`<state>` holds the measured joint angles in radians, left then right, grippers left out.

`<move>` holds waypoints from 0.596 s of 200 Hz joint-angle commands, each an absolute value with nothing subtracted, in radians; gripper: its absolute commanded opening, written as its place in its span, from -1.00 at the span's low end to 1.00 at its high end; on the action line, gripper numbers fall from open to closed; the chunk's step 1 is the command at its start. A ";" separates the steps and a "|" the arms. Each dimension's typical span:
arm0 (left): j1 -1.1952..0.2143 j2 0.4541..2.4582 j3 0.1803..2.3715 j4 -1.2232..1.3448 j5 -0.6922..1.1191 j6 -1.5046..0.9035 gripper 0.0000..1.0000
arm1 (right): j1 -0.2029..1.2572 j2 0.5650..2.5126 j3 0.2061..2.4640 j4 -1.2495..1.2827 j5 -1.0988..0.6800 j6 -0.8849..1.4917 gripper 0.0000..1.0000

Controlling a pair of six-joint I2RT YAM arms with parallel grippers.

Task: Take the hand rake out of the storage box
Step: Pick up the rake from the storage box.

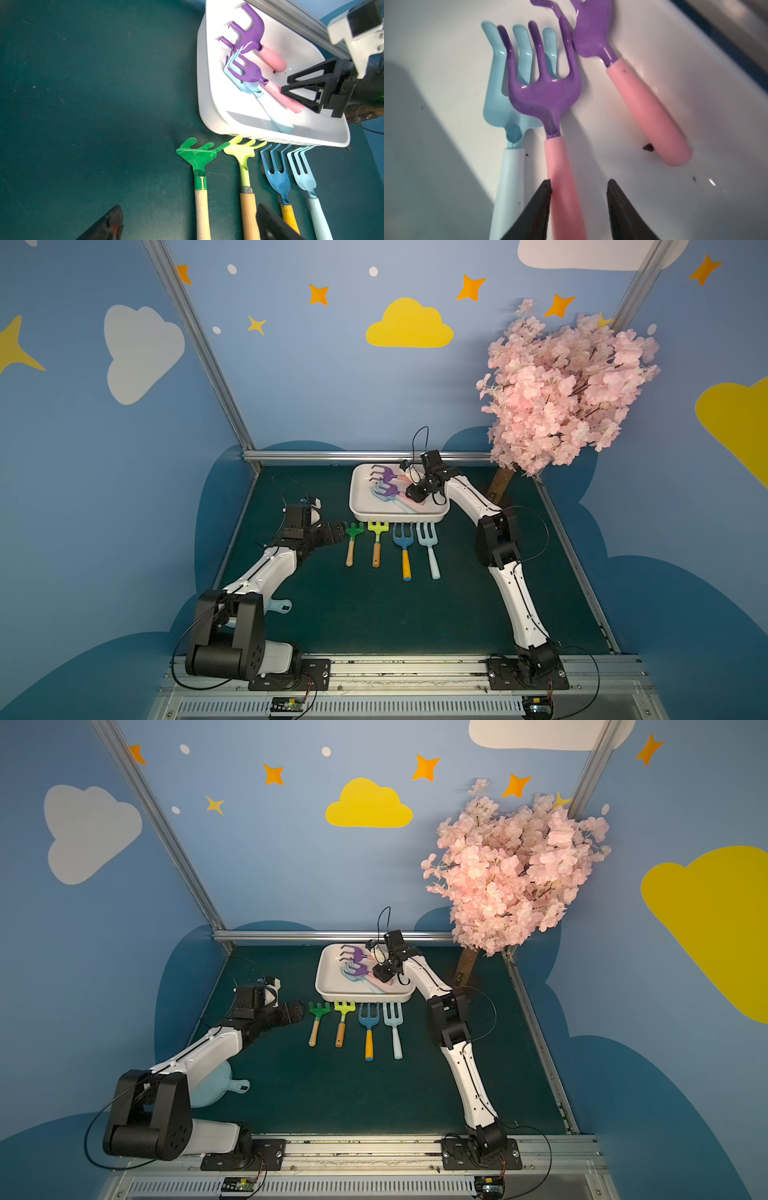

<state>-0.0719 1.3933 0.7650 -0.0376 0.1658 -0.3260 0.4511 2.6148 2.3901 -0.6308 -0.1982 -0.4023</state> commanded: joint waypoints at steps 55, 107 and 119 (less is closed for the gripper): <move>-0.068 1.399 0.789 -0.040 0.192 -0.315 1.00 | 0.454 2.657 2.417 -0.676 -0.216 -0.426 -0.23; -0.069 1.393 0.785 -0.027 0.227 -0.336 1.00 | 0.460 2.620 2.410 -0.663 -0.228 -0.430 -0.90; -0.069 1.391 0.785 -0.025 0.254 -0.344 1.00 | 0.461 2.592 2.387 -0.650 -0.228 -0.431 -0.92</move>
<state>-0.0719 1.3972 0.7654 -0.0360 0.1982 -0.3294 0.4545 2.6385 2.3898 -0.6632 -0.2085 -0.4301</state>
